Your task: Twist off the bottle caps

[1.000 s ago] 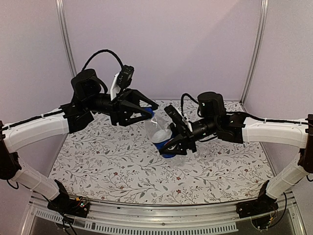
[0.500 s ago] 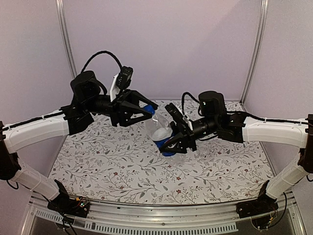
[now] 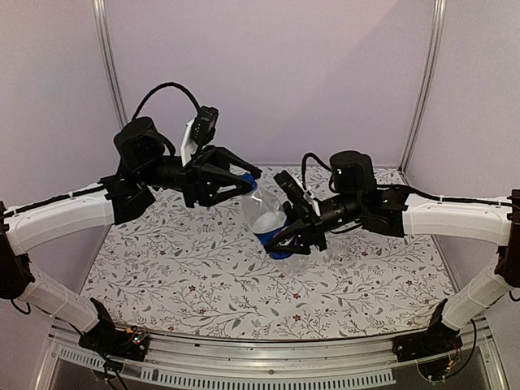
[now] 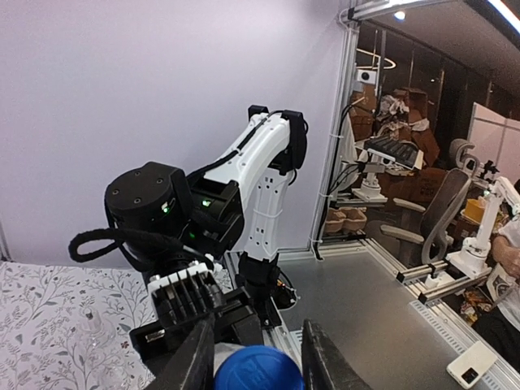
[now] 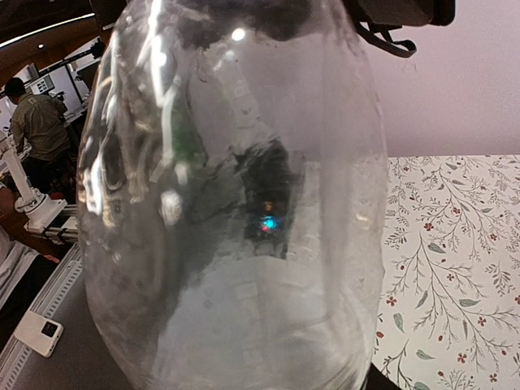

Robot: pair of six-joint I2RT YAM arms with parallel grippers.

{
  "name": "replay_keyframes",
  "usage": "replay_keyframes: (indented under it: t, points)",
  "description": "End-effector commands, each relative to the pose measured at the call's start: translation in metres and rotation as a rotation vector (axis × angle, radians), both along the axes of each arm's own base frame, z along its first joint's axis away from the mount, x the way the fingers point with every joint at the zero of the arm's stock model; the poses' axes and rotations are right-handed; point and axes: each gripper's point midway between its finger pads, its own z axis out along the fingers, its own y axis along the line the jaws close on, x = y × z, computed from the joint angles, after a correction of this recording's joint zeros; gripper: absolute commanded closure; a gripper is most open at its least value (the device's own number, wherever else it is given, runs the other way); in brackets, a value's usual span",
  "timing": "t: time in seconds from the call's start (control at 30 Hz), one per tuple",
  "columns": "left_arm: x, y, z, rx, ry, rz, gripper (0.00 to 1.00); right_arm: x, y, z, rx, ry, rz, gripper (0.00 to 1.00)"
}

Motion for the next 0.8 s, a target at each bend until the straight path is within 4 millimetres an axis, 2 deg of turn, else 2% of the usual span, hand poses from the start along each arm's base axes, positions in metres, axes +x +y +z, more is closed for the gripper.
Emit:
replay_keyframes:
  t: [0.0,0.13,0.2,0.27,0.33,0.5,0.6,0.67,0.77]
  points:
    - [-0.003,0.003,0.006,-0.021,-0.010,0.001,0.66,0.005,0.001,0.002,0.010,-0.009,-0.016,0.54]
    - [-0.001,0.003,0.005,-0.021,-0.003,0.011,0.75,0.007,0.001,0.001,0.006,-0.010,-0.024,0.54]
    - [0.002,0.004,0.007,-0.024,0.010,0.034,0.84,0.013,0.002,-0.001,-0.004,-0.017,-0.061,0.55]
    - [0.009,0.004,0.007,-0.023,0.037,0.097,0.94,0.026,0.002,-0.004,-0.029,-0.023,-0.145,0.56]
    - [0.023,0.006,0.008,-0.018,0.073,0.215,0.99,0.045,0.001,-0.006,-0.063,-0.040,-0.259,0.56]
    - [0.073,0.015,0.007,0.015,0.222,0.680,1.00,0.096,-0.013,-0.001,-0.125,-0.126,-0.563,0.55]
    - [0.090,0.022,0.000,0.043,0.291,0.908,1.00,0.119,-0.022,0.001,-0.148,-0.181,-0.698,0.55]
    - [0.099,0.023,-0.006,0.067,0.316,1.023,0.98,0.127,-0.024,0.001,-0.158,-0.203,-0.739,0.55]
    - [0.104,0.017,-0.012,0.094,0.319,1.097,0.98,0.131,-0.023,-0.002,-0.164,-0.209,-0.745,0.55]
